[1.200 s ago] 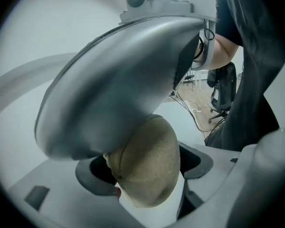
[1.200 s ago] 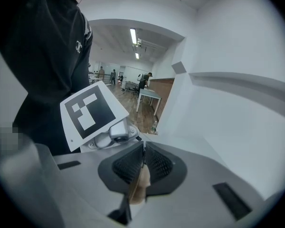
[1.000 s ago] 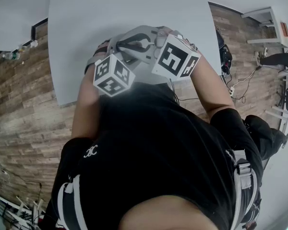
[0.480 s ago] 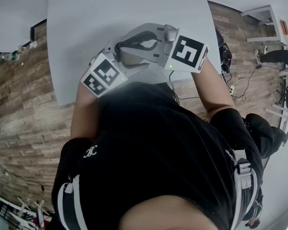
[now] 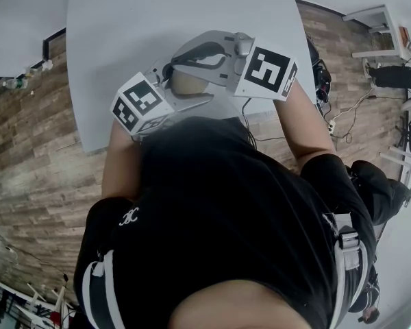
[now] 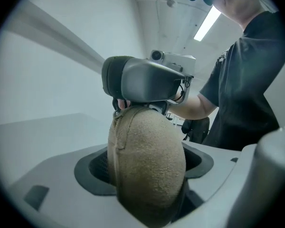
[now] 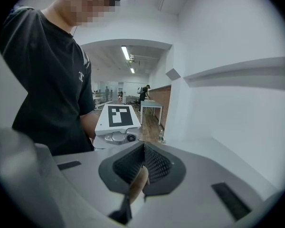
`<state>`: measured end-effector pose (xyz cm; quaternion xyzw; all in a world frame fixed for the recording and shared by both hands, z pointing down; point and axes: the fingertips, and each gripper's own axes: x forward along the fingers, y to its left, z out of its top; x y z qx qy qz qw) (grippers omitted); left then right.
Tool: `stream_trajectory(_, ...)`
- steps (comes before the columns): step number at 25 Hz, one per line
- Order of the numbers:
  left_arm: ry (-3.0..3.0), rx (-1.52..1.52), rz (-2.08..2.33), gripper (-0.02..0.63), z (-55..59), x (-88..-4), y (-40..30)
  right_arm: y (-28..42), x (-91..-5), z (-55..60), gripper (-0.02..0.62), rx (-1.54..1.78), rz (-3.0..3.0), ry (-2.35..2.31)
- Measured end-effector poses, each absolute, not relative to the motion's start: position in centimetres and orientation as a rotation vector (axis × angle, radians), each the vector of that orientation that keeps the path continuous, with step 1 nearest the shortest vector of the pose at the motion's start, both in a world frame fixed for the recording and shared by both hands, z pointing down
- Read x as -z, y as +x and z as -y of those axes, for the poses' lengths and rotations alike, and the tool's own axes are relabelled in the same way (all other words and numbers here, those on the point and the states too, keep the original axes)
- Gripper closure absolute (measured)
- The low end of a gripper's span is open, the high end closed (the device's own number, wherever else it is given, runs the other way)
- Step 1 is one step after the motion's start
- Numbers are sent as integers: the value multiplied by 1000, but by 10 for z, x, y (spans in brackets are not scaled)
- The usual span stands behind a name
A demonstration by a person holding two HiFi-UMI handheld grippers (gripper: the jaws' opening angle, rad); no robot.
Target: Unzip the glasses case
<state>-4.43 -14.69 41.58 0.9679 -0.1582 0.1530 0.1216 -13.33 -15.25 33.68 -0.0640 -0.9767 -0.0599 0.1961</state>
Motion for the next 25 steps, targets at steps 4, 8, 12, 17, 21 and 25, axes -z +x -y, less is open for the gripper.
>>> stream_trajectory(4, 2815, -398, 535, 232, 155, -413, -50, -128, -338, 164, 578, 172, 2732, -117)
stream_trajectory(8, 2818, -325, 585, 233, 159, -408, -56, -126, -337, 171, 578, 167, 2734, -78)
stream_trajectory(12, 2807, -214, 562, 236, 157, -396, -59, -120, -333, 175, 578, 97, 2768, -91)
stream_trajectory(17, 2787, -172, 556, 236, 158, -396, -56, -112, -335, 177, 578, 44, 2772, -91)
stream_trajectory(21, 2795, -224, 582, 236, 161, -401, -58, -108, -338, 179, 578, 53, 2754, -77)
stream_trajectory(25, 2771, -200, 615, 236, 168, -403, -76, -100, -340, 183, 578, 9, 2742, -75)
